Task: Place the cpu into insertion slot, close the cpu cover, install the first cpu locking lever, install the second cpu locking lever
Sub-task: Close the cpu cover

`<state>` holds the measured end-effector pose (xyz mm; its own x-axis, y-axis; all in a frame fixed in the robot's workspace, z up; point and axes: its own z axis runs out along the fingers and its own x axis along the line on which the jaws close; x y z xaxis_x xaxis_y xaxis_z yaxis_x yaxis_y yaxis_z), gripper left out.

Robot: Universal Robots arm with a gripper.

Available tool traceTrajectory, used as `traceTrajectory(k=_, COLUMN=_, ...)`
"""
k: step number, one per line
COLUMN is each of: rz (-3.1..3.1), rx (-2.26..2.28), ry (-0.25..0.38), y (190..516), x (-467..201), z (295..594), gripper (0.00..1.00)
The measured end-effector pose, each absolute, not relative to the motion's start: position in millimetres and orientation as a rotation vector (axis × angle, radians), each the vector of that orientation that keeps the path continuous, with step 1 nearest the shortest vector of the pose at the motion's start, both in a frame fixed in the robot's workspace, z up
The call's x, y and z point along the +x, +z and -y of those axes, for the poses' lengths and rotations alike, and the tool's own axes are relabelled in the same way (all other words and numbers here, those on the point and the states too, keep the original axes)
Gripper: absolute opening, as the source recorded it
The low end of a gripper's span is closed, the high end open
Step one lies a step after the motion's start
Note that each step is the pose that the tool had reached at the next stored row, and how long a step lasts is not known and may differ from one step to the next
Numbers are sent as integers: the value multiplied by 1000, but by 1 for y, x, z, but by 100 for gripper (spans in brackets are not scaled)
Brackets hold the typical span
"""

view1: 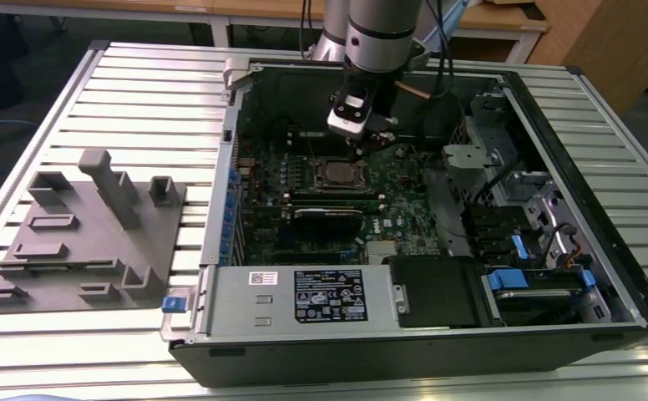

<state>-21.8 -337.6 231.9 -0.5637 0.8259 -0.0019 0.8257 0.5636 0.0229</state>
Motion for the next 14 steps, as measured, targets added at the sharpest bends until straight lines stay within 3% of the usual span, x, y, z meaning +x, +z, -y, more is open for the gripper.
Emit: traceTrajectory(k=14, rz=-2884, rx=1218, ry=32, y=232, x=-22, z=338, gripper=11)
